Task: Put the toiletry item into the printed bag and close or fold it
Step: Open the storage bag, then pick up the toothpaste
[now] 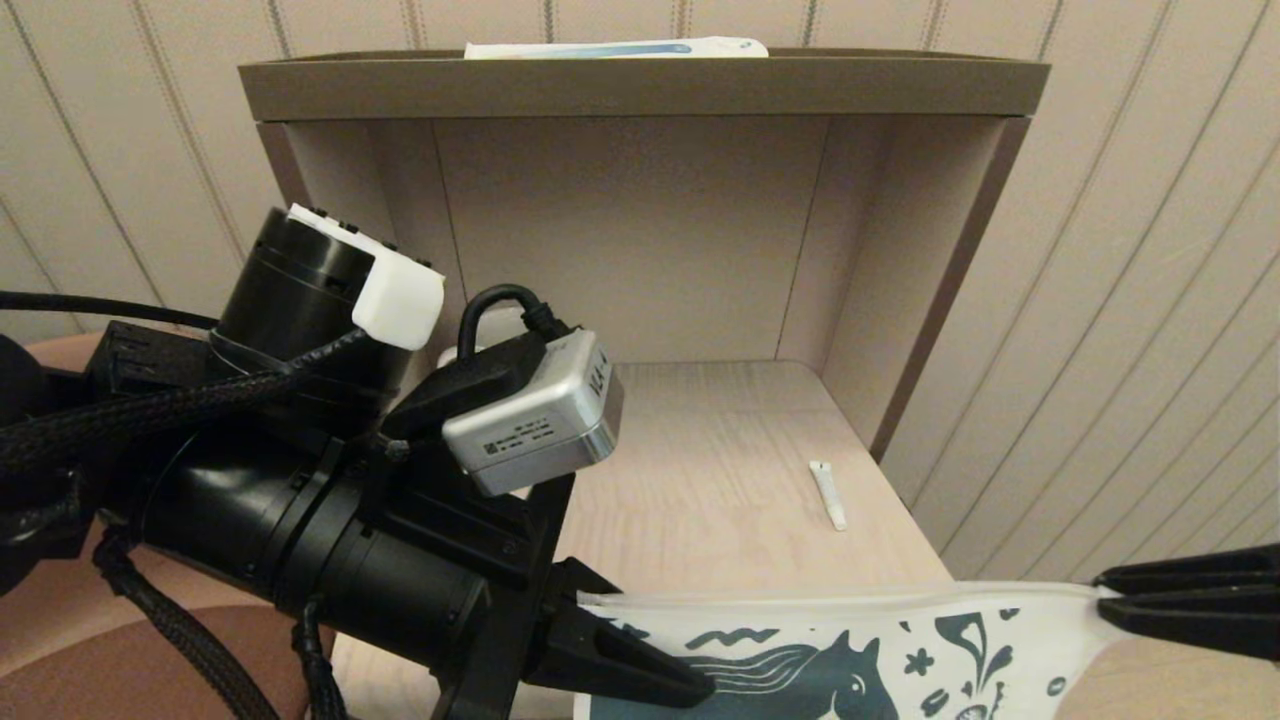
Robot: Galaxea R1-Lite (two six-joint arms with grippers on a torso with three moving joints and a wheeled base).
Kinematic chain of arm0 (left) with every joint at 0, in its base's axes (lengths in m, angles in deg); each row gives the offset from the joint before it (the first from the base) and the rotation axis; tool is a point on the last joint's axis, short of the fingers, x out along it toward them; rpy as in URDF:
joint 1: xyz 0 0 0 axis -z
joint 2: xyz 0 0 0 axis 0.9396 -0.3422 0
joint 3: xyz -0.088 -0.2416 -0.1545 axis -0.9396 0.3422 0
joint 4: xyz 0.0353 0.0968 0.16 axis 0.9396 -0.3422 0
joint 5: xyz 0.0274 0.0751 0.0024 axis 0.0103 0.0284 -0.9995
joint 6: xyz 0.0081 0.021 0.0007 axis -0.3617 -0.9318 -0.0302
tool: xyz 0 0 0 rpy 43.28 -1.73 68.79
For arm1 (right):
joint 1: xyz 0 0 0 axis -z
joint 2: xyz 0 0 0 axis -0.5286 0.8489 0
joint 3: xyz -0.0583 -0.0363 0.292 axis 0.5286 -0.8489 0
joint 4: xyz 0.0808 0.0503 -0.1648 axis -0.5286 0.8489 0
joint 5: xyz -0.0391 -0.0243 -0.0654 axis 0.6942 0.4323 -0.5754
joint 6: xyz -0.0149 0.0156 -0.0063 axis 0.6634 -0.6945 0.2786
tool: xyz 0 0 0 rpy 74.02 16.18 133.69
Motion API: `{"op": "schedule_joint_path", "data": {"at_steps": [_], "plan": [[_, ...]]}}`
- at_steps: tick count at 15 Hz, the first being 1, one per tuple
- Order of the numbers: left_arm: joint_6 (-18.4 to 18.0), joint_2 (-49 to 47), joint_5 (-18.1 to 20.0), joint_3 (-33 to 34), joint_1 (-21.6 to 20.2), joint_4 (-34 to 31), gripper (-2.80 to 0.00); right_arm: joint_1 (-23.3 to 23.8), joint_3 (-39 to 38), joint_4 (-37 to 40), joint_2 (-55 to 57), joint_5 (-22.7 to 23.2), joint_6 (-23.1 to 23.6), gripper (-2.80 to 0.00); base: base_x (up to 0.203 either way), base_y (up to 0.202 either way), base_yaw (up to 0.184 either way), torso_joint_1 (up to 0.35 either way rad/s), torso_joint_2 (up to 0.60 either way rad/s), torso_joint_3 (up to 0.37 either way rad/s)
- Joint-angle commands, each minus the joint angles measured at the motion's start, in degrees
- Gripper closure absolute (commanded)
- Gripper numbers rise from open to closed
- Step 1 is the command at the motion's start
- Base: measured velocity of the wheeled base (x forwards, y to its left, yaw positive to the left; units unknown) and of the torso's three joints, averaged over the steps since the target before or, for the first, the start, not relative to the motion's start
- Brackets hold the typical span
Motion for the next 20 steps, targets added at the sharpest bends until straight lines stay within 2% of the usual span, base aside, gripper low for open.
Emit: {"op": "schedule_joint_path", "data": {"at_steps": [1, 5, 6, 12, 15, 16, 17, 19, 20], "plan": [[-0.2, -0.1, 0.3, 0.0, 0.0, -0.1, 0.00, 0.7, -0.3, 0.1, 0.1, 0.2, 0.4, 0.00, 0.000, 0.000, 0.000, 0.000, 0.00, 0.000], [-0.2, -0.2, 0.3, 0.0, 0.0, 0.0, 0.00, 0.9, -0.2, -0.1, 0.3, 0.2, 0.6, 0.00, 0.000, 0.000, 0.000, 0.000, 0.00, 0.000], [-0.2, -0.2, 0.3, 0.0, 0.0, 0.0, 0.00, 0.9, -0.2, -0.1, 0.3, 0.2, 0.5, -2.80, 0.000, 0.000, 0.000, 0.000, 0.00, 0.000], [-0.1, -0.8, 0.4, -0.6, 0.1, -0.1, 0.00, 0.7, 0.4, -0.7, 0.8, 0.5, 0.5, -2.80, 0.000, 0.000, 0.000, 0.000, 0.00, 0.000], [-0.2, -1.6, 0.2, -0.8, 0.0, 0.1, 0.00, 1.6, 3.7, -1.3, 2.5, 0.7, -1.6, -2.80, 0.000, 0.000, 0.000, 0.000, 0.00, 0.000], [-0.1, -1.8, -0.2, -0.7, -0.2, 0.9, 0.00, 3.1, 5.8, -1.3, 3.7, 0.8, -4.8, -2.80, 0.000, 0.000, 0.000, 0.000, 0.00, 0.000], [0.1, -2.9, -2.0, -0.3, -0.9, 4.5, 0.00, 4.0, 8.6, -1.3, 4.3, 0.8, -9.5, -2.80, 0.000, 0.000, 0.000, 0.000, 0.00, 0.000], [0.2, -5.1, -7.7, 1.5, -2.6, 12.2, 0.00, 5.1, 12.2, -1.4, 5.6, 0.6, -18.0, -2.80, 0.000, 0.000, 0.000, 0.000, 0.00, 0.000], [0.1, -5.5, -8.2, 2.2, -2.9, 13.5, 0.00, 5.3, 12.9, -1.5, 6.0, 0.5, -19.3, -2.80, 0.000, 0.000, 0.000, 0.000, 0.00, 0.000]]}}
